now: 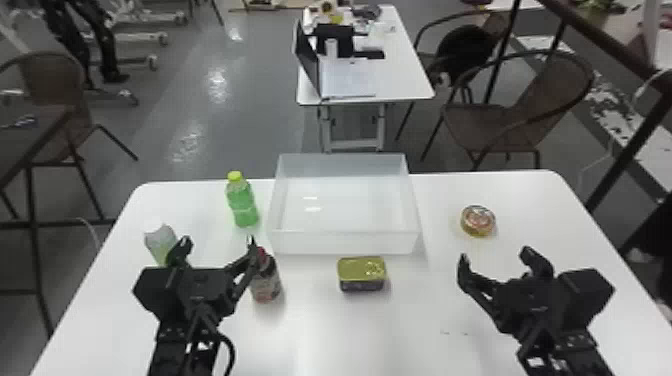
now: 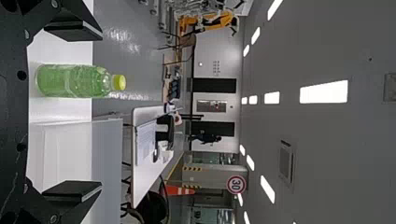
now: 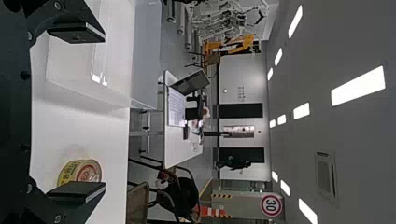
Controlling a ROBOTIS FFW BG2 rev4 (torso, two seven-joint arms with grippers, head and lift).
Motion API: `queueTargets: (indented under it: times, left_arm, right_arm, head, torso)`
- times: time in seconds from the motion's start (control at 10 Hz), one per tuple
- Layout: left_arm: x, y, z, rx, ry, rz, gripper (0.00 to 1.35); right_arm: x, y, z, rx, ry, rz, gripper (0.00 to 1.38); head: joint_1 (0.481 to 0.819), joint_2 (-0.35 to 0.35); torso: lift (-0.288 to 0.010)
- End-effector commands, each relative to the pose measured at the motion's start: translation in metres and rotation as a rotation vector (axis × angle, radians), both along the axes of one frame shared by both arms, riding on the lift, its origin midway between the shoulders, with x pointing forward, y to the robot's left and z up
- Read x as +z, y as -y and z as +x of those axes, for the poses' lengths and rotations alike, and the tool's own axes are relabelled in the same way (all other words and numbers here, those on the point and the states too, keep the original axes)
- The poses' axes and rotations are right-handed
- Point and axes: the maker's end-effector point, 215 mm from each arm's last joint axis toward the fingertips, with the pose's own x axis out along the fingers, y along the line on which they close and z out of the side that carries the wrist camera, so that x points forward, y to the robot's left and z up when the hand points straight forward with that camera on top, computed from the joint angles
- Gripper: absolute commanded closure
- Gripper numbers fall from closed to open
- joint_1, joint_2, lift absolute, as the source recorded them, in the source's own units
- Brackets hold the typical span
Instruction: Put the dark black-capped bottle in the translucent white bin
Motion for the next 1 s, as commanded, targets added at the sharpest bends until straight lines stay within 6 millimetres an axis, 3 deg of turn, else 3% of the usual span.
queueTargets:
  times: [0.0, 0.7, 0.9]
  left_arm:
    - [0.0, 0.0, 0.0, 0.0, -0.001, -0.001, 0.17]
    - [0.0, 0.002, 0.002, -0.005, -0.003, 0.005, 0.17]
    - [0.001, 0.003, 0.002, -0.006, 0.001, 0.006, 0.17]
  right_arm:
    - [0.0, 0.001, 0.001, -0.002, -0.002, 0.007, 0.17]
    - [-0.002, 0.0, 0.002, -0.004, -0.014, 0.009, 0.17]
    - [0.005, 0.012, -0.002, -0.049, 0.002, -0.003, 0.17]
  head:
    - [0.695, 0.05]
    - [0.695, 0.046]
    - [0.695, 0.046]
  torso:
    - [-0.017]
    - [-0.017]
    - [-0.017]
